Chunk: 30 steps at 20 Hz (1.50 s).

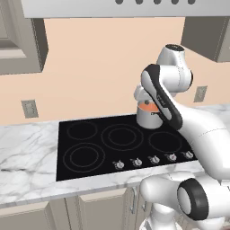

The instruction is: Wait until the marinara sauce is simmered to a deep red color and then turn off the stove.

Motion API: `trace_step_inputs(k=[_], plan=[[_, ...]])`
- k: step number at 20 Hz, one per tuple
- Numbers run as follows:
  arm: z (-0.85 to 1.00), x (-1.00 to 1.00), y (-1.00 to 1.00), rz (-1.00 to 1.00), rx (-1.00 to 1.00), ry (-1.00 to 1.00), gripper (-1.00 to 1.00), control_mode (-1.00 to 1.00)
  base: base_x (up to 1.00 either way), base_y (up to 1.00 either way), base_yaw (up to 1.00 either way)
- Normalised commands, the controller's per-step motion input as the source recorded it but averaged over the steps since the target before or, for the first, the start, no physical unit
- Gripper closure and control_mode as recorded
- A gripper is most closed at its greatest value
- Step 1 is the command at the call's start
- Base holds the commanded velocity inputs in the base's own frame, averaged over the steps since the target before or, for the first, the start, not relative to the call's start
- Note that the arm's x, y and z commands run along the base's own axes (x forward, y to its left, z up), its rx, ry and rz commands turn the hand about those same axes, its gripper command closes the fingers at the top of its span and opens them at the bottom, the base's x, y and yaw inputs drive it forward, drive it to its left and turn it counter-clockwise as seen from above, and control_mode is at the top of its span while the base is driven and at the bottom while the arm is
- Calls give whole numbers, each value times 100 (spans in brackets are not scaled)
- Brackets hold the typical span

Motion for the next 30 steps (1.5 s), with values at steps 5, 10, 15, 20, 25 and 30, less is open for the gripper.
trace_step_inputs(k=[5, 10, 15, 20, 25, 30], plan=[[-16, -40, -39, 0, 11, -10, -100, -100, 0, 0, 0], [0, 0, -1, 0, -1, 0, -100, -100, 0, 0, 0], [0, 0, 0, 0, 0, 0, -100, -100, 0, 0, 0], [0, 0, 0, 0, 0, 0, -100, -100, 0, 0, 0], [0, 0, 0, 0, 0, 0, -100, -100, 0, 0, 0], [0, 0, 0, 0, 0, 0, -100, -100, 0, 0, 0]])
